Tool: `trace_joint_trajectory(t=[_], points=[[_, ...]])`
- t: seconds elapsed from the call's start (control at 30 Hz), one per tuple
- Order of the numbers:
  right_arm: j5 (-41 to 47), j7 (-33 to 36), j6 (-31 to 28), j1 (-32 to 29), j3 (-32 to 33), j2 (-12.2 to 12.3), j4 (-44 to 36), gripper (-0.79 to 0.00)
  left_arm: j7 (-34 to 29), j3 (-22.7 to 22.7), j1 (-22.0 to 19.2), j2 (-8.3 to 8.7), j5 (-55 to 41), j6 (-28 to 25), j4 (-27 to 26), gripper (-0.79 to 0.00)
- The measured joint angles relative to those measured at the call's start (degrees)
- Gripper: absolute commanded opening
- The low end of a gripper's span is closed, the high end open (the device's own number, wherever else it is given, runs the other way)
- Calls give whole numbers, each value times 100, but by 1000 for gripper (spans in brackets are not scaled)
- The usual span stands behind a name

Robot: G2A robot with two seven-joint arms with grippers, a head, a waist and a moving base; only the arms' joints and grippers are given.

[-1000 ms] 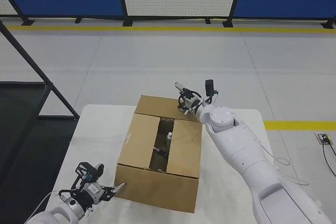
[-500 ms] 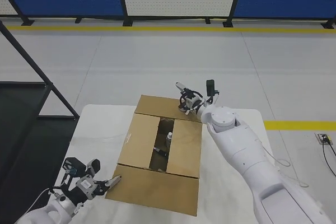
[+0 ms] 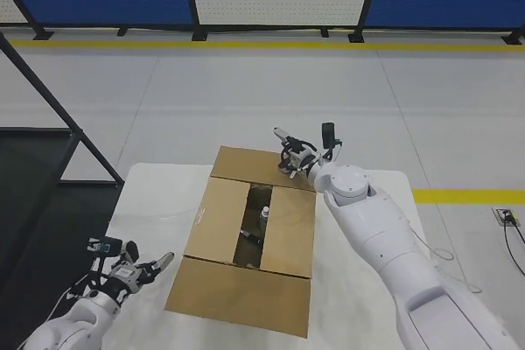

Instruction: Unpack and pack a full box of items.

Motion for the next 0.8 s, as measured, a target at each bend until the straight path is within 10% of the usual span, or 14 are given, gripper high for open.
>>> trace_joint_trajectory(t=[0.4, 0.8], points=[[76, 584, -330, -92, 288, 93, -116, 0, 50, 822, -650, -81, 418, 142, 666, 0], [-229, 2951, -543, -265, 570, 480, -666, 0, 116, 749, -378, -56, 362, -270, 368, 0]])
